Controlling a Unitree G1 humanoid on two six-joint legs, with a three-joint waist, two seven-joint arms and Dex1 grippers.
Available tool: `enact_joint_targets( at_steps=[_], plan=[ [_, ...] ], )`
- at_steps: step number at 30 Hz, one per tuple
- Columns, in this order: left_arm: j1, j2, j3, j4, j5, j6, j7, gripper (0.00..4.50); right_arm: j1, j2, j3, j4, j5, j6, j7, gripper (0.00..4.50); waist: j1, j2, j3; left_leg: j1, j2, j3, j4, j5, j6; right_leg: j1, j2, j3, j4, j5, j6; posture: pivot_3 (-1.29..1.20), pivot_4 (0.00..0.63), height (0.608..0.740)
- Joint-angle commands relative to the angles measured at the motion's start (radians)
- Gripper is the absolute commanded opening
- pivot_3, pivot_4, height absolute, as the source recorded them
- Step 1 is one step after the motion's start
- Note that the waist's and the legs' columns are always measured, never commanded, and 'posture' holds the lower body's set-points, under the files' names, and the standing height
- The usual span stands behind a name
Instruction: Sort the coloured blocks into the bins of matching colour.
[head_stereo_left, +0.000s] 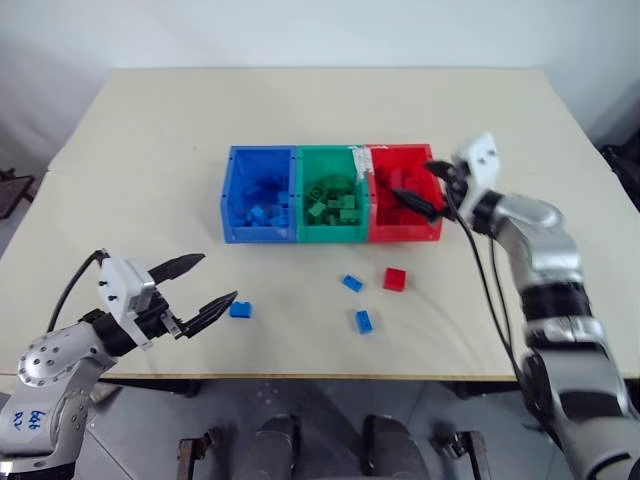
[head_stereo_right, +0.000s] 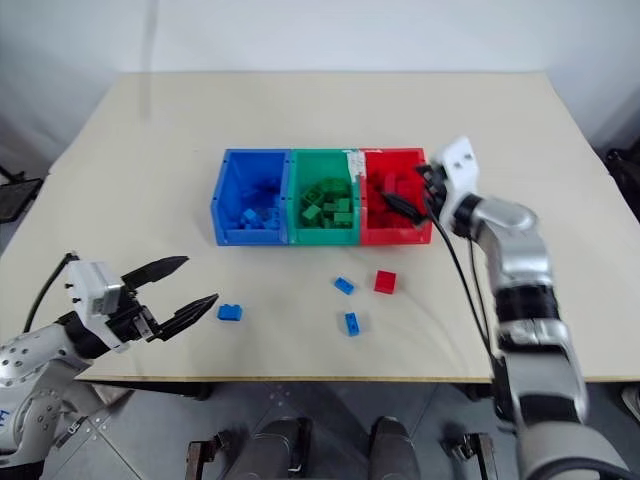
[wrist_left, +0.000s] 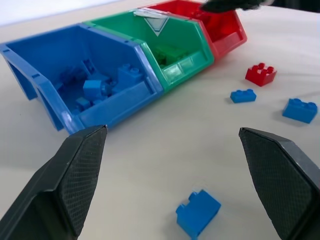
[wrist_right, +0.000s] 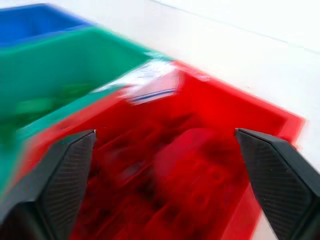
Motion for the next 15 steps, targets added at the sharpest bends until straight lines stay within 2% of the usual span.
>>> enact_joint_targets(
  at_steps=[1, 4, 8, 11, 15],
  plan=[
    [-0.048, 0.017, -0.050, 0.019, 0.006, -0.017, -0.051, 4.50, 0.151, -0.084, -0.099, -0.230, 0.147, 0.007, 0.160, 4.47, 0.000, 0.000, 0.000, 0.000, 0.000, 0.001, 0.001, -0.001, 0.001, 0.001, 0.000, 0.000, 0.000, 0.000, 0.000, 0.00, 0.150, 0.740],
    [-0.122, 0.026, -0.138, 0.073, 0.044, -0.033, -0.113, 4.50, 0.372, -0.185, -0.180, -0.280, 0.140, -0.064, 0.255, 4.47, 0.005, 0.000, 0.000, 0.001, -0.001, 0.005, 0.002, -0.001, 0.001, 0.001, 0.000, 0.000, -0.001, 0.000, 0.000, 0.00, 0.150, 0.740],
    [-0.219, 0.022, -0.237, 0.157, 0.084, -0.046, -0.180, 4.50, 0.568, -0.246, -0.286, -0.248, 0.126, -0.180, 0.321, 4.47, -0.002, 0.000, 0.000, 0.004, -0.001, 0.009, 0.002, -0.001, 0.001, 0.003, 0.000, 0.000, -0.003, 0.000, 0.001, 0.00, 0.150, 0.740],
    [-0.283, 0.011, -0.288, 0.214, 0.113, -0.076, -0.215, 4.50, 0.656, -0.257, -0.336, -0.187, 0.115, -0.279, 0.359, 4.47, -0.007, 0.000, 0.000, 0.005, 0.001, 0.013, 0.002, -0.001, 0.000, 0.002, 0.002, 0.000, -0.004, 0.000, 0.001, 0.00, 0.150, 0.740],
    [-0.342, -0.004, -0.313, 0.274, 0.132, -0.118, -0.244, 4.50, 0.688, -0.257, -0.343, -0.131, 0.096, -0.348, 0.362, 4.47, -0.016, 0.000, 0.000, 0.006, 0.002, 0.016, 0.002, -0.001, 0.000, 0.002, 0.001, 0.000, -0.003, 0.000, 0.001, 0.00, 0.150, 0.740]
  ],
)
